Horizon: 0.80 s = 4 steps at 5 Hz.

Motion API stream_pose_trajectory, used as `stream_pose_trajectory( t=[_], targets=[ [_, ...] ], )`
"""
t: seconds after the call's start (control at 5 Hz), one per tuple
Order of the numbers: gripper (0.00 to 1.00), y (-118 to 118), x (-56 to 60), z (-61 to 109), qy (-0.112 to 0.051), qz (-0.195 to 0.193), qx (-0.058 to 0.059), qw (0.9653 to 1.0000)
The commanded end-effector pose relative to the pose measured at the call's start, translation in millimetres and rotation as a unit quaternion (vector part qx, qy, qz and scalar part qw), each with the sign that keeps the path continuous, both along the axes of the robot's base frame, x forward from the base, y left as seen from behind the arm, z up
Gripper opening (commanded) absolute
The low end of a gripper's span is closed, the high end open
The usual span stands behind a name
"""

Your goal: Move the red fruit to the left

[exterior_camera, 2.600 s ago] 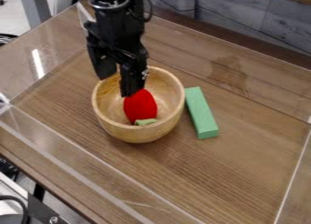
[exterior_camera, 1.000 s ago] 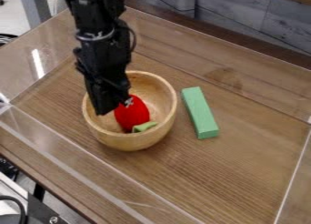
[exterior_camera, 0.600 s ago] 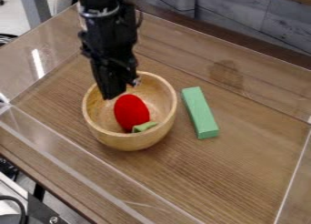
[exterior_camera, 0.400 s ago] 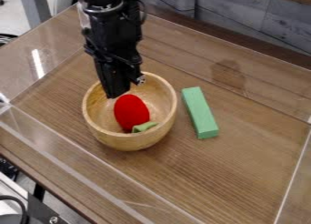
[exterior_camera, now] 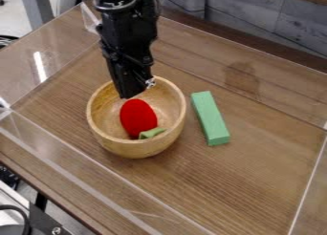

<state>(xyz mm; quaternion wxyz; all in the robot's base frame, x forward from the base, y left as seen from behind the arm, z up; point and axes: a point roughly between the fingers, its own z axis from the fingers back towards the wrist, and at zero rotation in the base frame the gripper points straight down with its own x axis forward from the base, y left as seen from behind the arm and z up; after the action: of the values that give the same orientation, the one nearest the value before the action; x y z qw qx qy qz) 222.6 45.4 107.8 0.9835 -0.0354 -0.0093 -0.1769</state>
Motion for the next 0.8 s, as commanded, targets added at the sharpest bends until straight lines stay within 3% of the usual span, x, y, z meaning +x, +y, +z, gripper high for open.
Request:
stream_pose_trajectory(
  t=[0.0, 0.2, 0.6],
  targets=[
    [1.0, 3.8, 0.3, -5.5, -0.01, -0.032, 0.001, 0.9994],
    [0.0, 7.8, -0.1, -11.4, -0.012, -0.059, 0.0, 0.9982],
    [0.0, -8.3, 18.2, -3.9, -0.023, 0.005, -0.006, 0.9997]
  ],
)
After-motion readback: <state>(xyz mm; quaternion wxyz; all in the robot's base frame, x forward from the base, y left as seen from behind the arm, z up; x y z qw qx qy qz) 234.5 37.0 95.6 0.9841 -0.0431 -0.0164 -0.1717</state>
